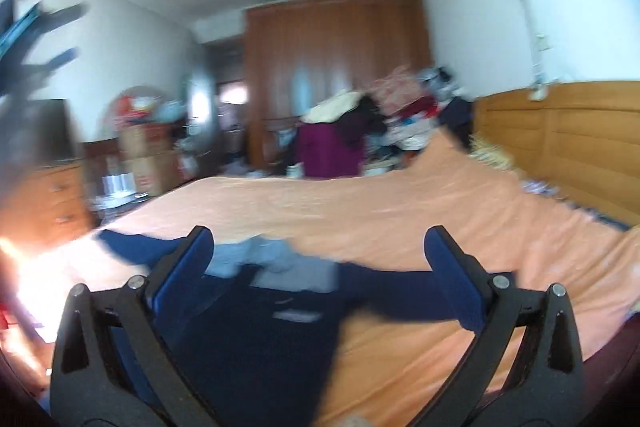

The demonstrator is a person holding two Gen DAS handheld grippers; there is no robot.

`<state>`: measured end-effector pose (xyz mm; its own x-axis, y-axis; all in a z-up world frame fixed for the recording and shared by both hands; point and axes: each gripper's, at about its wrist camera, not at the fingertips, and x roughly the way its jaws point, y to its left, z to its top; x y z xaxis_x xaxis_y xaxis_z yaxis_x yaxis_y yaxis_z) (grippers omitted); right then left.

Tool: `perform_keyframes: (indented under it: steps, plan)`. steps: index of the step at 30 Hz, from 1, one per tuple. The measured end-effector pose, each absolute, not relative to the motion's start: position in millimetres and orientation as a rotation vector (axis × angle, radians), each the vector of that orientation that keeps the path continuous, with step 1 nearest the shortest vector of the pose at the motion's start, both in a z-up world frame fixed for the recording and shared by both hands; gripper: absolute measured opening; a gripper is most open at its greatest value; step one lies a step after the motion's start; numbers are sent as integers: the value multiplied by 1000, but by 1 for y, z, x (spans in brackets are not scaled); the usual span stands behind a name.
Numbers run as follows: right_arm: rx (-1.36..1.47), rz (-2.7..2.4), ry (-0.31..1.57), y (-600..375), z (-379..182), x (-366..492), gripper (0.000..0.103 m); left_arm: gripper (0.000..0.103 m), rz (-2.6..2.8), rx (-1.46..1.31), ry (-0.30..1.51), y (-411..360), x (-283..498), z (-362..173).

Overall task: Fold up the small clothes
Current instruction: 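Carry both tools from the desk over to the navy jacket on the bed, then grasp the navy jacket sleeve with the right tool and lift it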

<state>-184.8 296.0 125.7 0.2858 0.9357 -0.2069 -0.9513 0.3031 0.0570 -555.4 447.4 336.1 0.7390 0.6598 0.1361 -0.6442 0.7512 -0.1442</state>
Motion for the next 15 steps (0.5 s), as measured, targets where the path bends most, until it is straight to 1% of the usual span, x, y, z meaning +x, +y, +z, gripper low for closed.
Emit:
perform_keyframes:
  steps: [3, 6, 9, 11, 12, 14, 15]
  plan:
    - [-95, 1222, 463, 319, 100, -117, 103, 103, 757, -79, -118, 458, -541, 314]
    - [-62, 1150, 617, 323, 72, -47, 103, 103, 765, -61, -17, 472, -520, 281]
    - [55, 1086, 801, 321, 43, 29, 103, 103, 792, -86, 74, 497, -496, 250]
    - [143, 1015, 921, 330, 14, 86, 103, 103, 788, -143, 118, 518, -484, 231]
    - [162, 992, 956, 334, 6, 104, 101, 103, 788, -173, 140, 528, -480, 221]
    - [242, 946, 1024, 336, -13, 147, 92, 103, 789, -235, 191, 552, -466, 198]
    - [287, 940, 1071, 338, -25, 165, 90, 103, 791, -257, 213, 560, -461, 187]
